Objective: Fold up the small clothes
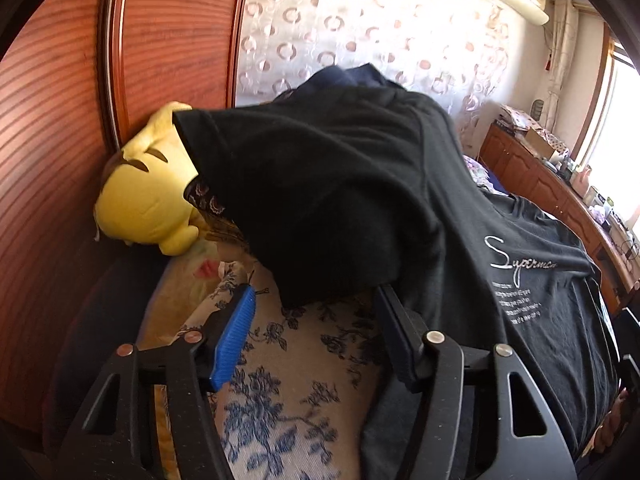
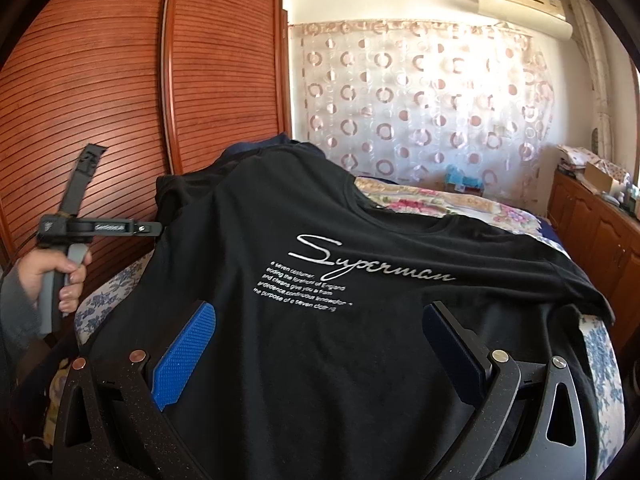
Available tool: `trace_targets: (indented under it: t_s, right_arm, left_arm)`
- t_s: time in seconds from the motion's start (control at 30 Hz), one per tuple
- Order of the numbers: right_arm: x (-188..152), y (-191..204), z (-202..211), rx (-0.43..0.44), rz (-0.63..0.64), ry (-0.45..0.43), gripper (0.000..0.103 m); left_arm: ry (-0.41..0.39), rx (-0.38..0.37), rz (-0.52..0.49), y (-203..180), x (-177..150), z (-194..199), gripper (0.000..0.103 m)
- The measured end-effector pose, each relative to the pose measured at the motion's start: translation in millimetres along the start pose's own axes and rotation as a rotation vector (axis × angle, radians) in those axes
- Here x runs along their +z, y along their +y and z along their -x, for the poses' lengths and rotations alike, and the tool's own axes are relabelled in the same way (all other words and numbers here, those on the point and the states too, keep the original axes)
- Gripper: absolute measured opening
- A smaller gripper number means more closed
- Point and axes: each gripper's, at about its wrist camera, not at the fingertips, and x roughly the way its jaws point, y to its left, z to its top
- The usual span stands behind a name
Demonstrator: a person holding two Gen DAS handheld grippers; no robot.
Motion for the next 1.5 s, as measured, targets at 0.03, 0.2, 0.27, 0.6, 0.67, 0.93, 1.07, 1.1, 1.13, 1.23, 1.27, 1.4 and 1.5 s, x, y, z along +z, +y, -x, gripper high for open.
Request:
trace_targets:
  t_s: [0.03,0.2,0.27,0.6,0.67,0.93,1.07,1.1,1.13,1.23,1.27,1.4,1.5]
  right_arm:
    - [1,1,-2,0.01,0.006,0.007,0.103]
    - [14,-2,-16,0.064,0.028,0.047,0.103]
    - [19,0,-24,0.067,0.052,0.051,0.103]
    - [12,1,-30,0.095,0.065,0.077,0.103]
    - [11,-2,-30,0.092,0.058,0.083,0.103]
    - [18,-10,-29,0.053,0.026,0.066,0.103]
    - [15,-15,-23,0.029,0.009,0.058,0.103]
    - [14,-17,-21,0.023,0.003,0.056,0.103]
    - [14,-18,-20,0.019,-0.002,0.056,0.103]
    - [11,-21,-18,0.012,-0.017,0.061,0.103]
    - [10,-21,-18,0.009,-0.02,0.063,0.103]
    - [10,-16,-18,0.008,-0.025,0.071,0.103]
    - [13,-15,-21,0.028,-0.029,0.078,0.103]
  left_arm:
    - [0.005,-0.004,0.001,2,1,-4,0.062]
    - [0.012,-0.04,-0.014,1,6,-11,0.05]
    - [0.01,-0.06,-0.009,2,6,-12,0.038]
    - [-0.099,-0.046,-0.081,-10,13,26,0.007]
    - [-0.121,-0.055,-0.09,-17,18,36,0.007]
    - [-0.143,-0.158,-0.209,-72,32,65,0.007]
    - [-0.102,-0.175,-0.282,-104,25,57,0.007]
    - [-0.095,-0.173,-0.293,-109,22,55,0.007]
    - [-0.087,-0.172,-0.3,-112,20,53,0.008]
    - [-0.075,-0.182,-0.298,-112,13,54,0.014]
    - [-0.077,-0.185,-0.301,-112,12,56,0.017]
    - [-0.116,-0.172,-0.293,-103,6,74,0.053]
    - [-0.142,-0.156,-0.258,-85,3,88,0.082]
